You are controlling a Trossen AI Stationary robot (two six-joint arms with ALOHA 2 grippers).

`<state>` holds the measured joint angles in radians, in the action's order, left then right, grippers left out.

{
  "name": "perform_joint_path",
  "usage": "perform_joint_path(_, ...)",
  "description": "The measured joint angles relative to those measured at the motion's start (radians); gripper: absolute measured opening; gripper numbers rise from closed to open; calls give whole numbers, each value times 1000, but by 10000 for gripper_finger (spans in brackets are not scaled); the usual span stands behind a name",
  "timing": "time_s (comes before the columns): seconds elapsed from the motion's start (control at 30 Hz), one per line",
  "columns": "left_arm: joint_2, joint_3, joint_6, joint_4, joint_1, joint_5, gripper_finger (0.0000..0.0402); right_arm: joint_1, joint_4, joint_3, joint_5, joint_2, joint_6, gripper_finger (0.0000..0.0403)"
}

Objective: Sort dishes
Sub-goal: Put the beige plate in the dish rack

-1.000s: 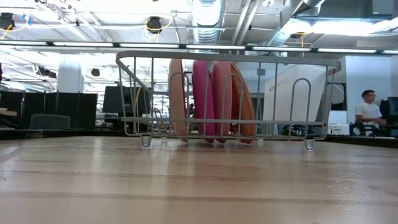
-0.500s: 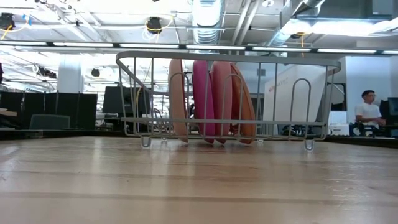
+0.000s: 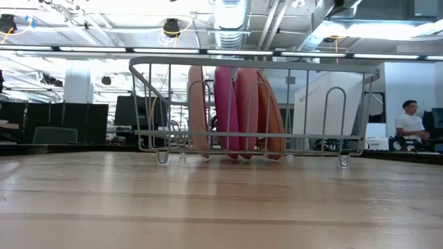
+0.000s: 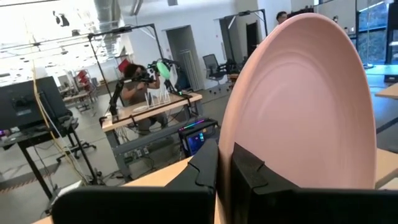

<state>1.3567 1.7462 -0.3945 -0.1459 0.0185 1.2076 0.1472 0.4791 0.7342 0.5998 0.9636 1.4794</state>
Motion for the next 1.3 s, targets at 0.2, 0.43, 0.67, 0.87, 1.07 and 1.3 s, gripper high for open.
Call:
perform_joint_path(0.2,0,0,44,0,-1,2,3,-42,490,-42,35,251,154,188)
perform_joint_path(0.43,0,0,143,-37,-1,6,3,-125,847,96,31,547,204,188)
perform_joint_path(0.67,-6,0,77,-52,-1,-110,3,-150,891,265,-26,711,263,188)
perform_joint_path(0.87,-29,-1,-64,-47,0,-218,3,-150,926,360,-28,757,361,188)
perform_joint_path(1.07,-70,-1,-127,-29,-4,-210,1,-141,1001,404,-31,757,348,188)
perform_joint_path(1.3,-123,-1,-151,-16,-45,-358,1,-142,1027,454,-29,757,349,188)
